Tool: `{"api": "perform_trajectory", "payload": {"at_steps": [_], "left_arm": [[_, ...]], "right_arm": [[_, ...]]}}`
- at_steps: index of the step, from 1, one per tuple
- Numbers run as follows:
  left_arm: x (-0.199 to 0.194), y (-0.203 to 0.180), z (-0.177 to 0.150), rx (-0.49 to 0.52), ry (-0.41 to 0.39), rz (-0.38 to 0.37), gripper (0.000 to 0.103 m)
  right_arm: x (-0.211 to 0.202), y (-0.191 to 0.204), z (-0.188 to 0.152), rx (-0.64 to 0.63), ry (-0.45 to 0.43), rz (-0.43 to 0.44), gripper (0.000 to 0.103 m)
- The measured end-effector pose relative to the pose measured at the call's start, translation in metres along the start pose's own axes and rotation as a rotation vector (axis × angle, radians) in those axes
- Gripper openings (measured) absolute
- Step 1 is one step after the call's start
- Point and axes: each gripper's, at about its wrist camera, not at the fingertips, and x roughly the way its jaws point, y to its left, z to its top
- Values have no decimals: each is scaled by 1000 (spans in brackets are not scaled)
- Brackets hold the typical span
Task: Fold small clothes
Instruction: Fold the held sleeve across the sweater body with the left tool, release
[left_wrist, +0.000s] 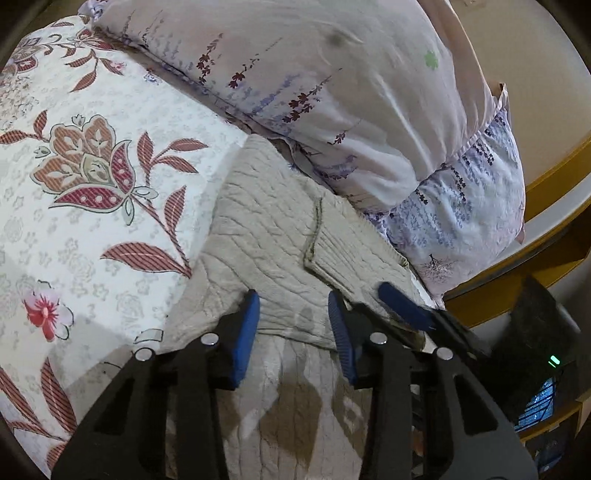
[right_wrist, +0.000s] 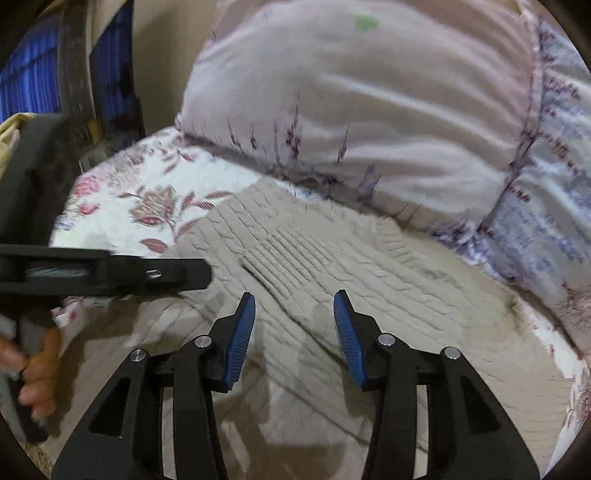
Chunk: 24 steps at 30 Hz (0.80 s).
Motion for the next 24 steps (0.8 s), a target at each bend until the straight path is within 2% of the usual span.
{"api": "perform_trajectory", "payload": {"at_steps": [2,4,5,8,10,13,16,18,20,21,24], "left_arm": [[1,-1,0,4,0,1,39],[1,0,0,14,-4,7,39],[1,1,0,17,-5,9,39],[2,-2,-1,23,-5,15,39],[4,-5,-1,27,-5,15,39],[4,-5,-1,37,-4,16,40],[5,-9,-1,55,-2,11,47],[6,-12,-2,83,1,7,53],[6,-16,-4,105,1,5,62],[6,-18,-5,118,2,2,65],[6,-23,-7,134,3,-9,74]], "right_arm": [[9,-2,-2,11,-2,-2,41],[8,-6,-1,25,-12,8,15],[4,-10,0,55,-23,39,6],[-17,-30,1,146,-85,3,5],[-42,-56,-5,266,-151,-2,5],[-90,-104,-31,473,-262,-11,5],[-115,-138,-68,606,-280,-53,5],[-123,-158,-96,669,-219,-88,10],[-133,-184,-127,789,-166,-109,39],[-141,-199,-142,869,-178,-98,55],[-154,-223,-158,969,-207,-70,56]]}}
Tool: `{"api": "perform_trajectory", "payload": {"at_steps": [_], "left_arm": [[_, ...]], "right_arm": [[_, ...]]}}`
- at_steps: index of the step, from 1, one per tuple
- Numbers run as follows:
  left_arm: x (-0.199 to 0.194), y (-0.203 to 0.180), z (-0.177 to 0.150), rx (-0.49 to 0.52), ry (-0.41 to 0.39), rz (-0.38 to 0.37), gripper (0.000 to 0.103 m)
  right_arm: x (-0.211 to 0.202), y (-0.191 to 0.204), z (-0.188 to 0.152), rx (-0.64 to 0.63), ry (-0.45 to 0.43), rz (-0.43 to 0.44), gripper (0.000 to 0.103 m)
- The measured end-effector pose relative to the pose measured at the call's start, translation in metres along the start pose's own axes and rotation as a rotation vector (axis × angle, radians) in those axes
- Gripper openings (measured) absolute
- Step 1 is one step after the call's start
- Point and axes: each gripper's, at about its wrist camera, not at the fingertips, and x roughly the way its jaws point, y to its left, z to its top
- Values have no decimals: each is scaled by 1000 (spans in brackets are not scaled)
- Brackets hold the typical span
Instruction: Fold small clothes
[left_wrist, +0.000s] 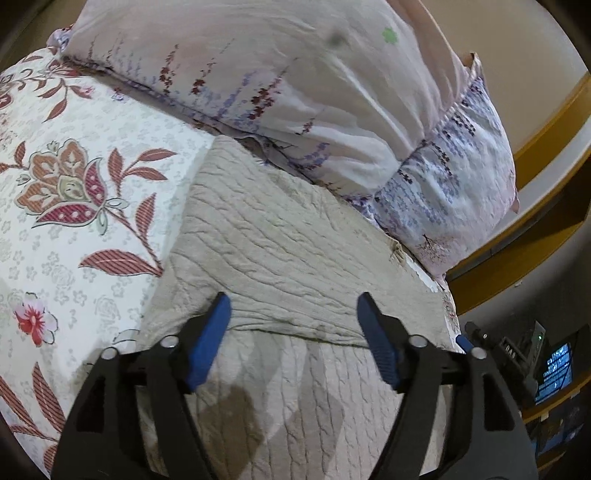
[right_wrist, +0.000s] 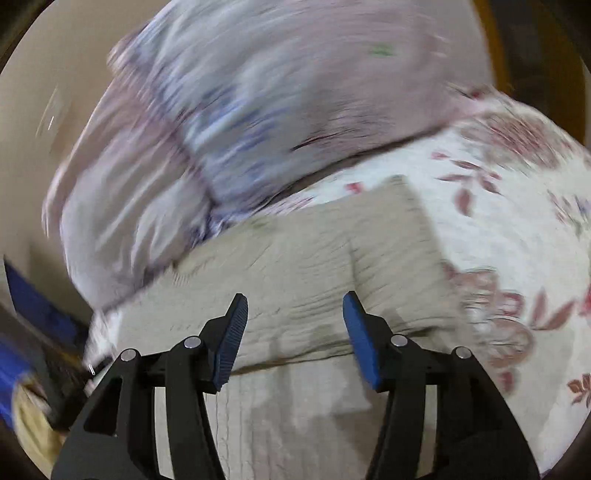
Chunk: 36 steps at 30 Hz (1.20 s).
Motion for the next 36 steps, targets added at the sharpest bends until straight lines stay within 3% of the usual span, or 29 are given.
{"api": "perform_trajectory", "payload": {"at_steps": [4,7,12,13,14,17,18,20,24,27,29,31,36], "left_arm": [[0,-2,-1,3,1,-7,79],[1,-1,-1,4,3,-11,79],[3,-2,0,16,6,-12,82],[3,-2,0,19,6,-11,83],[4,-3,0,23,7,-10,84],[4,-5,0,27,12,-10,86],[5,-5,1,27,13,-12,86],[5,-5,1,24,16,-17,87],[6,-7,0,30,19,-8,87],[3,-7,-3,29,35,-12,87],[-4,-7,-6,33,40,-24,86],[-15,-5,-10,47,45,-41,86],[-57,5,-27,99,32,-38,84]], "right_arm": [[16,-8,11,32,65,14,56],[32,-10,7,33,104,-25,53],[52,-12,-1,19,170,-29,29],[53,-6,-2,-21,167,-31,16],[51,-1,-2,-44,148,-23,13],[24,18,4,-129,-23,-8,11],[14,27,5,-175,-88,-27,11],[15,32,6,-213,-100,-83,11],[61,17,-2,-211,85,-261,11],[58,18,-4,-230,88,-271,17],[45,16,-2,-206,85,-235,42],[24,12,-3,-189,72,-153,56],[-25,-12,-15,-154,75,-36,61]]}}
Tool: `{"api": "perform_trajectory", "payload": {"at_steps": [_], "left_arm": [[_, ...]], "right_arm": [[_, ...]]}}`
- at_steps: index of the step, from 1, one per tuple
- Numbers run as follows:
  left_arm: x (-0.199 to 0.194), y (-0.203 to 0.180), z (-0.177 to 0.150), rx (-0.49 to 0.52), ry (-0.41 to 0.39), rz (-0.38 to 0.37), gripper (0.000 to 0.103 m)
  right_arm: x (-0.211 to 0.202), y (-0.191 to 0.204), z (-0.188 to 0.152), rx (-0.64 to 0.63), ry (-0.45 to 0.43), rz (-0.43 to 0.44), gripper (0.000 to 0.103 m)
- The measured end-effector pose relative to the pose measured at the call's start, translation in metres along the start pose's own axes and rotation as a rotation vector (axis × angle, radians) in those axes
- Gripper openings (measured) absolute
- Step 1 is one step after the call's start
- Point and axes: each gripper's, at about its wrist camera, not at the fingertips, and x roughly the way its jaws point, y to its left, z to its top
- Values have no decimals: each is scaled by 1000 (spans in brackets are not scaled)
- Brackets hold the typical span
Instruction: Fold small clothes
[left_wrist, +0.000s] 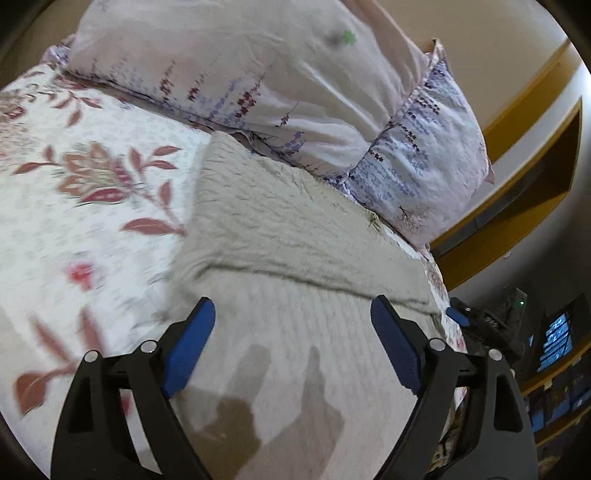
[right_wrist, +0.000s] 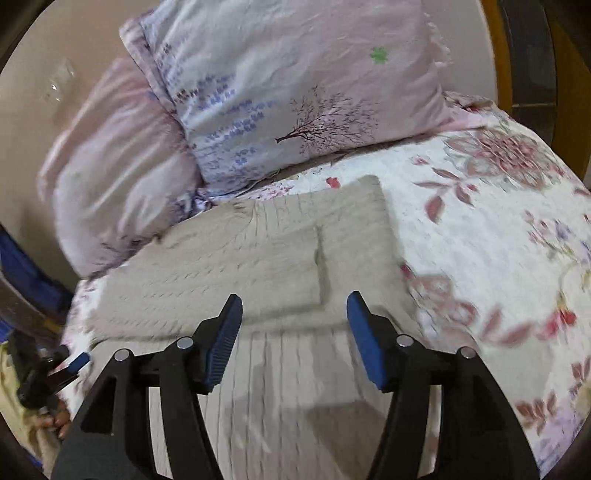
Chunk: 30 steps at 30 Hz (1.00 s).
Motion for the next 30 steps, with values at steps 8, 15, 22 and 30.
{"api": "perform_trajectory", "payload": {"at_steps": [8,15,22,30], "left_arm": [[-42,32,-40,-50,66,-24,62],[-61,34,-72,-87,79,-87,59],[-63,14,-101,-76,148,-173,52],[-70,15,-119,-92,238,-165,40]], "right_arm": [[-46,-58,-61,115,89,40,52],[-55,-71,-107,183,165,211,37],[-59,-59,-136,188,226,385,29],[-71,-45,-151,101,285,378,29]]}}
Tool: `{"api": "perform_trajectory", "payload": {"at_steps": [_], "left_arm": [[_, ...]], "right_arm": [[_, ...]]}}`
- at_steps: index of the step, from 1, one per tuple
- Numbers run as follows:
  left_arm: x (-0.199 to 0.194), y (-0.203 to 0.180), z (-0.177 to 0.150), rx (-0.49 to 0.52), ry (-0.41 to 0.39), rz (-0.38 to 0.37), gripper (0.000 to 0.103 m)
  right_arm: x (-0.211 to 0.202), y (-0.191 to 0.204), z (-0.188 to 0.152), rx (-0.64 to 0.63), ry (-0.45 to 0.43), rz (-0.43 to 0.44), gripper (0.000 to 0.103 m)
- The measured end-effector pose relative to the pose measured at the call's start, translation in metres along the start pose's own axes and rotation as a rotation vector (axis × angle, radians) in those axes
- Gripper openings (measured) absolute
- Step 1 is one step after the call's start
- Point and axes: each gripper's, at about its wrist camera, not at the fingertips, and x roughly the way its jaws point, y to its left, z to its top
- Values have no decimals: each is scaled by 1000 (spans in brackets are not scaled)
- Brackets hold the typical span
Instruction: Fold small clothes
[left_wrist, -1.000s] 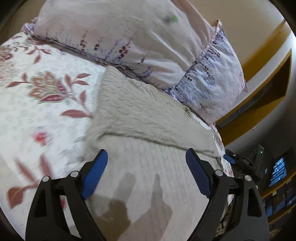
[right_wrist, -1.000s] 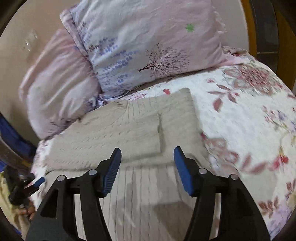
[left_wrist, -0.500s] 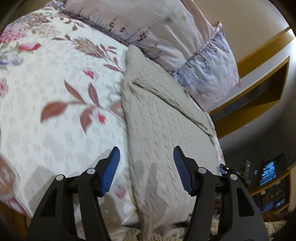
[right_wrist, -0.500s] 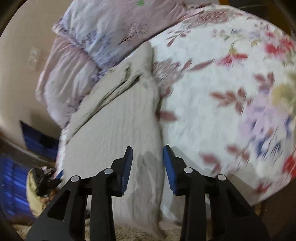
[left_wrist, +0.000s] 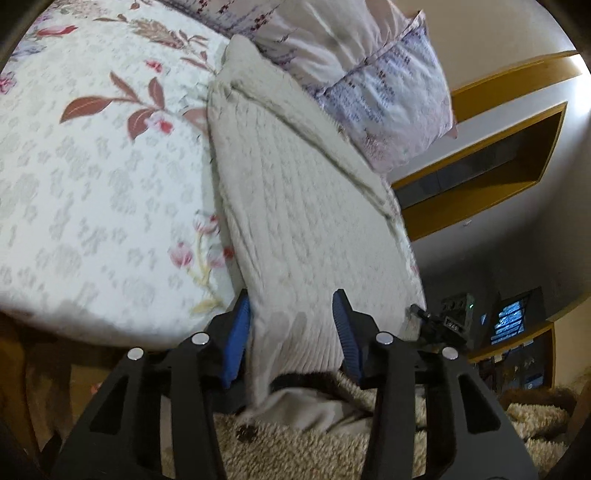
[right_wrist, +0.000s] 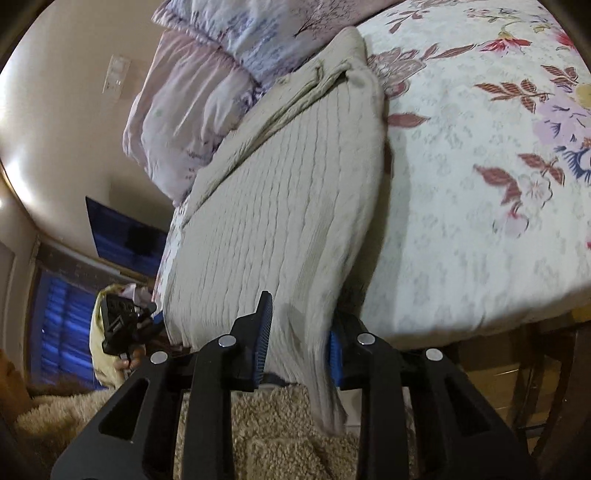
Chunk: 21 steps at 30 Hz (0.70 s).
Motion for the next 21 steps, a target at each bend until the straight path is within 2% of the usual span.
{"api": "perform_trajectory", "payload": {"at_steps": [2,6,7,8,10,12,15,19,21], "left_arm": [[-2,-4,-5,34,39,28,36],[7,-14,-12,79,129,75,38],[12,-14,-14,83,150,82,38],[16,-14,-15,84,164,80,29],[21,-12,-15,68,173,41,8],[14,-12,-12,61,145,9,7],[0,-17,-5,85,84,-13,7],[-18,-23,14,117,-43,1,6],[-27,-24,29,113,-107,17,6]], "right_arm": [[2,6,-3,-25,26,-8,29],[9,17,-9,-67,78,-35,29],[13,19,-9,-79,90,-51,22],[15,21,-8,-85,95,-58,9],[13,25,-5,-92,77,-51,9],[8,30,-2,-111,47,-46,8],[-5,47,8,-174,-49,-49,8],[-28,74,24,-287,-261,-104,8],[-33,81,32,-317,-329,-133,8]]}}
